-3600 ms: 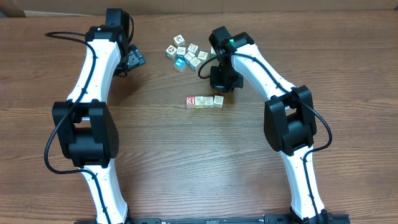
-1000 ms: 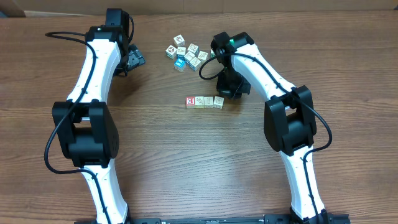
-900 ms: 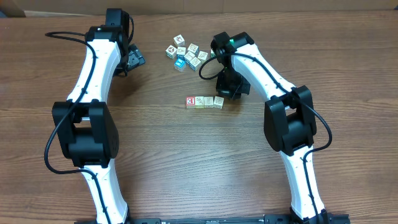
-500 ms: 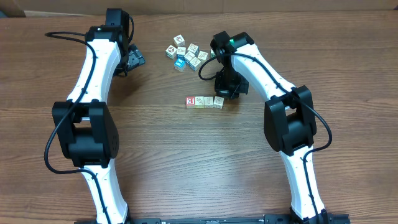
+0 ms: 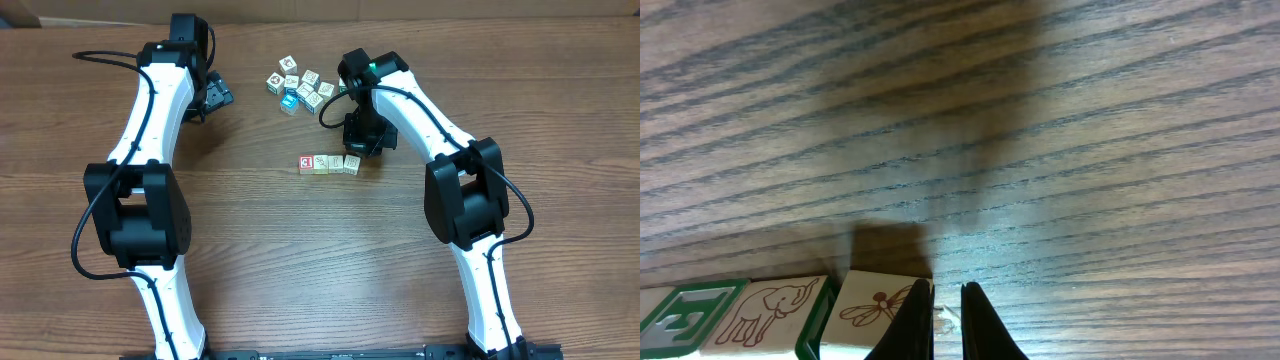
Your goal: Form a horizontal line
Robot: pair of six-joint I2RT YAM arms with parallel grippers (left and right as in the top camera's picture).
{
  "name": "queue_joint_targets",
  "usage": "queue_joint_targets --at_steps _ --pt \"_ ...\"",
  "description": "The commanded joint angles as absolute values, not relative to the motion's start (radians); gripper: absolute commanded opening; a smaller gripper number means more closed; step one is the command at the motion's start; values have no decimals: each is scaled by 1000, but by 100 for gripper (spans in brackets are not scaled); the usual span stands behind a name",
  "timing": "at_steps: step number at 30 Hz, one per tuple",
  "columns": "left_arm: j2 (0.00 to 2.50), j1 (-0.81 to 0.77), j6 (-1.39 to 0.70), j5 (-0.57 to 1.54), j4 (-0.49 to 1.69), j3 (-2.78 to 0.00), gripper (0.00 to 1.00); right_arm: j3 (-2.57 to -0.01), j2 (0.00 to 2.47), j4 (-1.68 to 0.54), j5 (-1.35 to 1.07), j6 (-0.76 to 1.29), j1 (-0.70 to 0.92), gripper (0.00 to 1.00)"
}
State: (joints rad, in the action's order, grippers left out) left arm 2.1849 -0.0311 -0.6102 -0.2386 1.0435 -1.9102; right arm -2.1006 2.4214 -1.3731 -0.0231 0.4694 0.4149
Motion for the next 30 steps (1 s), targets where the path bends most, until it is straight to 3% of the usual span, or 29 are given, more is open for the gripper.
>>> queue_joint_targets --at_steps 1,30 --pt "2203 -35 -606 -235 1042 -1933 100 -2093 2407 -1371 -33 463 420 7" --pt "2203 -35 -606 -235 1042 -1933 100 -2093 2407 -1435 -10 497 420 8"
